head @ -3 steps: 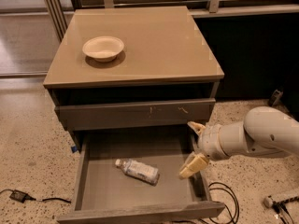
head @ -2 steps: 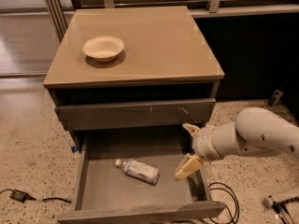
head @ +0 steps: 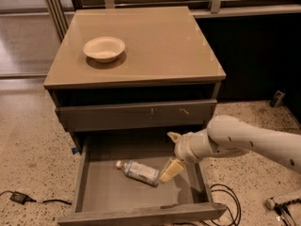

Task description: Pick blue plastic bottle from middle drawer and place on counter

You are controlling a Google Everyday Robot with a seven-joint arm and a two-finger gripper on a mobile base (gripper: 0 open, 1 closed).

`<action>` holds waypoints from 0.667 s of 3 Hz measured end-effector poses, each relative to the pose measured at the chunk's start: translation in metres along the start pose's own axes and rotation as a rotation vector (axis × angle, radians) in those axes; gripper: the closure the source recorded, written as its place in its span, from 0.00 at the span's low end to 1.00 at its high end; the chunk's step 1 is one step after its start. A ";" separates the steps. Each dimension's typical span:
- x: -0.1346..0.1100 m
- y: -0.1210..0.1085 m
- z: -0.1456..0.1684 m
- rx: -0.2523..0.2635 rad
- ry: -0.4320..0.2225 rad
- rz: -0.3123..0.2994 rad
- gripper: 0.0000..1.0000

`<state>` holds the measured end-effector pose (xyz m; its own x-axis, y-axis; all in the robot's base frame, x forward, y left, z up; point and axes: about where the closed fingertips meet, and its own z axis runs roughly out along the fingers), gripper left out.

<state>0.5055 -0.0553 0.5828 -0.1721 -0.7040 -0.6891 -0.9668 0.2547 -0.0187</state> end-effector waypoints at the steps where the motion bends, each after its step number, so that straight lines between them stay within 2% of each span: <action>1: 0.014 -0.005 0.028 -0.006 -0.003 0.016 0.00; 2: 0.026 -0.010 0.059 -0.005 -0.006 0.013 0.00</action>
Offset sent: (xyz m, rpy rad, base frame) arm 0.0252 0.0192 -0.0791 0.0099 0.0043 -0.0200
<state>0.5216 -0.0369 0.5227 -0.1832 -0.6964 -0.6939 -0.9655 0.2605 -0.0065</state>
